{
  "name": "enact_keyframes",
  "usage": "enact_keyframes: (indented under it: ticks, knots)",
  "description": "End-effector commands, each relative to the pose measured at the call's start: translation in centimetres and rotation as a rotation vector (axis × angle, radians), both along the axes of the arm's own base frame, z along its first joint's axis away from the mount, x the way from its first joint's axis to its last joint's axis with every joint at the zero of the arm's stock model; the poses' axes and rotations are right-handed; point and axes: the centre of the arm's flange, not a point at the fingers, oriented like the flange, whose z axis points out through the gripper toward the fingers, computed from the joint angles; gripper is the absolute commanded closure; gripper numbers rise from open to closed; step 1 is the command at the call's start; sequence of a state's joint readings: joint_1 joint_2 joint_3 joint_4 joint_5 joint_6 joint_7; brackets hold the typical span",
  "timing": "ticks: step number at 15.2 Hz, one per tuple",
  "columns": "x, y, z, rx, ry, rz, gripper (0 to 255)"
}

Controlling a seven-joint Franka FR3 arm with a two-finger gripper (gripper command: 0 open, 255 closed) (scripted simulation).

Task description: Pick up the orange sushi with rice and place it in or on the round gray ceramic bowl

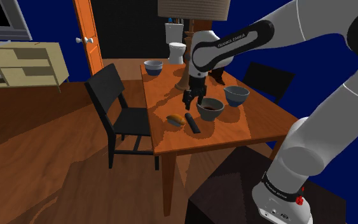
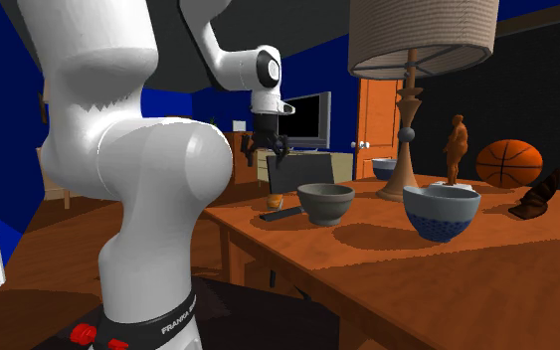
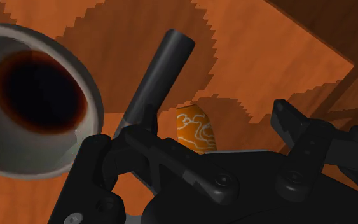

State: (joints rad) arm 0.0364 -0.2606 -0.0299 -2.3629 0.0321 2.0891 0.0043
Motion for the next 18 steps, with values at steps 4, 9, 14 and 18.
enact_keyframes:
  ticks: [4,9,14,18]
  knots:
    - [4.9,0.4,-4.1,-0.01,-0.014,0.013,0]
    - [9.9,0.8,-8.3,-0.021,-0.026,0.026,0]
    - [11.0,0.9,-10.8,-0.023,-0.028,0.029,0]
    - [11.0,0.9,-13.2,-0.023,-0.028,0.029,0]
